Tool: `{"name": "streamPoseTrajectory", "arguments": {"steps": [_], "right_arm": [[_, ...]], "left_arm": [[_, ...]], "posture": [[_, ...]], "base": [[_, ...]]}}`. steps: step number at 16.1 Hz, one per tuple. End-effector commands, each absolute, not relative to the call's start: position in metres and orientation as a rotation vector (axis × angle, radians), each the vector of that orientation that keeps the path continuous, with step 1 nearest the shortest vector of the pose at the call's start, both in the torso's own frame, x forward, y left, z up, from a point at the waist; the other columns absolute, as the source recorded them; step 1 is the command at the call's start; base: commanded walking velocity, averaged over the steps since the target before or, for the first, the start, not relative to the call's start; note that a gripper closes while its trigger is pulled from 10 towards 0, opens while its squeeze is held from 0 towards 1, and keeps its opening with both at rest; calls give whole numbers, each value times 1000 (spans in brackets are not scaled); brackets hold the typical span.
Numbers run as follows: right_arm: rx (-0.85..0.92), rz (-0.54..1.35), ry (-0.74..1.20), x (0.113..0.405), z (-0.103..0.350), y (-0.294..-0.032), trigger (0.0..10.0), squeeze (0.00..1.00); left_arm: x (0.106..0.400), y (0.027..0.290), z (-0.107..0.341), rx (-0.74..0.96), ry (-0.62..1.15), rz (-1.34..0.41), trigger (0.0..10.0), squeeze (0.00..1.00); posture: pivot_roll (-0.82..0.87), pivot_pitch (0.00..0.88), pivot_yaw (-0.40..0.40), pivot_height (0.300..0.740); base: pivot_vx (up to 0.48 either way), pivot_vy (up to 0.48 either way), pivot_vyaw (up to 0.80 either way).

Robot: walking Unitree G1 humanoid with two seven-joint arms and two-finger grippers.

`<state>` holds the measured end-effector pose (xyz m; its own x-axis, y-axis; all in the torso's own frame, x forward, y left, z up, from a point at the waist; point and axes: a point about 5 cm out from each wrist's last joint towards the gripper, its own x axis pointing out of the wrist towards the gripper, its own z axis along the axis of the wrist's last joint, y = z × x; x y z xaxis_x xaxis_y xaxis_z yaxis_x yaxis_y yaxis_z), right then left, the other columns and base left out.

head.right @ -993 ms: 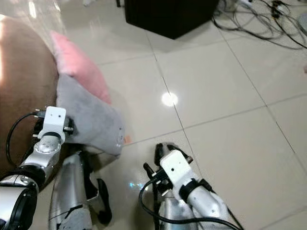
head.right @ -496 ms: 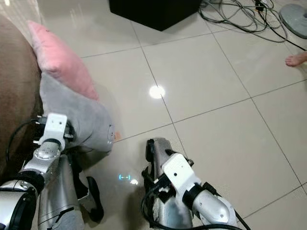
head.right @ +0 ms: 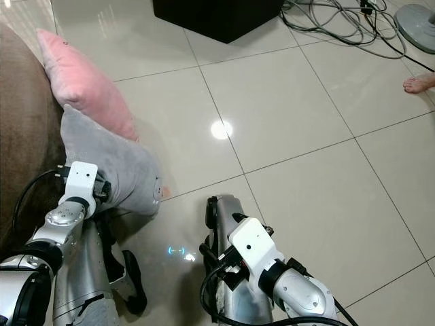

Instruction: Move the pillow to the sofa from floor

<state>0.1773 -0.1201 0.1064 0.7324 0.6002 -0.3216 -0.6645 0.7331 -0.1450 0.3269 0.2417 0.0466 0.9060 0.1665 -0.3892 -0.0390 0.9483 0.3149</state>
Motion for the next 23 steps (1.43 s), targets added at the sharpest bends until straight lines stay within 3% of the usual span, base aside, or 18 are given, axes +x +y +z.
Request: {"name": "streamPoseTrajectory", "arguments": {"steps": [1,8,23], "right_arm": [[-251,693,287,175,105,-125,10000,0],[-131,924,213,161,120,-115,10000,0],[-122,925,223,163,114,-120,10000,0]], "left_arm": [[320,234,33,272,484,70,0,0],[321,228,33,235,479,39,0,0],[324,223,35,190,470,0,0,0]], "posture": [[-311,380,-125,522],[-308,371,-127,522],[-292,354,-111,522]], "base": [[0,0,0],[0,0,0],[0,0,0]]}}
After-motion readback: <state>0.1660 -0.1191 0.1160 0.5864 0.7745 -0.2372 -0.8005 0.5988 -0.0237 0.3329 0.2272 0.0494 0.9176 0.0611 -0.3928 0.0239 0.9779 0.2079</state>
